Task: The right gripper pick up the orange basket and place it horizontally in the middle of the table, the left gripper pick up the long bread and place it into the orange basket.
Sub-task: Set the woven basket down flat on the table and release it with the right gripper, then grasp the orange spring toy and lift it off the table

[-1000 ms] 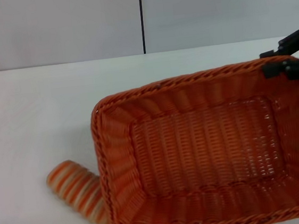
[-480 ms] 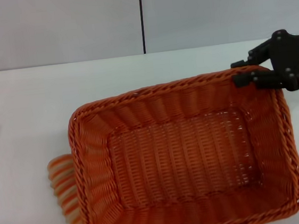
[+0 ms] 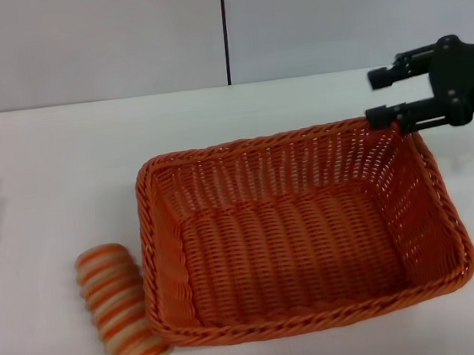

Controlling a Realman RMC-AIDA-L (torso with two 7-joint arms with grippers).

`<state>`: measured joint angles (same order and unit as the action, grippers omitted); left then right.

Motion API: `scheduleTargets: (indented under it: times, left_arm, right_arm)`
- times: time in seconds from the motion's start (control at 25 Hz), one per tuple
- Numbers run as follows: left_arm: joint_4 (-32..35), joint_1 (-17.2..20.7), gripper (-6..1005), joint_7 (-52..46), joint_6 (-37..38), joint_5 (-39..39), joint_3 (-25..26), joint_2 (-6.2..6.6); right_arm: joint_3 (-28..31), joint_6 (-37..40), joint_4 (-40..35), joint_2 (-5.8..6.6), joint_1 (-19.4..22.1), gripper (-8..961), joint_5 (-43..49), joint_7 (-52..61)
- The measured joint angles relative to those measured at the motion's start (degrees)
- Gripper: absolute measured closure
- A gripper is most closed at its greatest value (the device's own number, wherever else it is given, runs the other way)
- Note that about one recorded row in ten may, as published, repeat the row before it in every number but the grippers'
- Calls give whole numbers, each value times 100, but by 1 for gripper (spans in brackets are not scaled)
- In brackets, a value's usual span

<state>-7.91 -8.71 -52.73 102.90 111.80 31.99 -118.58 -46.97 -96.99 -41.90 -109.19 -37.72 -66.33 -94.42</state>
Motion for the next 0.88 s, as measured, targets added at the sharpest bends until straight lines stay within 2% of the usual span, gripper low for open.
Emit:
scheduleTargets:
  times: [0.08,0.12,0.16,0.28,0.32,0.36,0.48,0.52,0.56,0.64,0.68,0.72,0.8,0.84,0.88]
  left_arm:
    - [-4,1,186,0,1,0,0,1]
    - [-2,3,186,0,4,-2,0,2]
    - [4,8,186,10,11,0,0,2]
    - [27,23,186,46,14,-1,-1,3]
    - [67,23,186,59,8,-1,-10,7]
    - [67,23,186,59,8,-1,-10,7]
    - [282,-44,186,36,80,1,-182,43]
    - [739,-192,186,-192,261,-3,-550,115]
    - [739,-192,186,-192,261,-3,-550,115]
    - [1370,-377,186,-642,447,-3,-1104,202]
    - [1370,-377,187,-642,447,-3,-1104,202]
    - [2113,-568,187,-1151,540,3,-2162,339]
    - [2450,-627,187,-1282,564,3,-2794,408]
    - [2450,-627,187,-1282,564,3,-2794,408]
    - [2600,-637,187,-1305,564,6,-3064,427]
  right_arm:
    - [352,45,-5,-33,107,412,-44,-55]
    - [1039,146,-6,-133,288,383,-145,-141]
    - [1039,146,-6,-133,288,355,-145,-141]
    - [2075,323,-22,-374,662,288,-525,-474]
    - [2636,455,62,-577,1004,278,-982,-950]
    - [2636,455,62,-577,1004,267,-982,-950]
    - [3309,663,557,-775,1469,235,-1927,-1667]
    - [3660,769,1032,-805,1746,235,-2479,-1975]
    - [3660,769,1032,-805,1746,235,-2479,-1975]
    - [4049,968,1629,-772,2008,235,-2865,-2139]
    - [4049,968,1629,-772,2008,235,-2865,-2139]
    - [4296,1107,1785,-768,2090,235,-2912,-2150]
    - [4413,1160,1814,-770,2115,235,-2915,-2153]
    - [4512,1197,1838,-777,2139,235,-2917,-2155]
    - [4578,1211,1856,-784,2155,235,-2919,-2158]
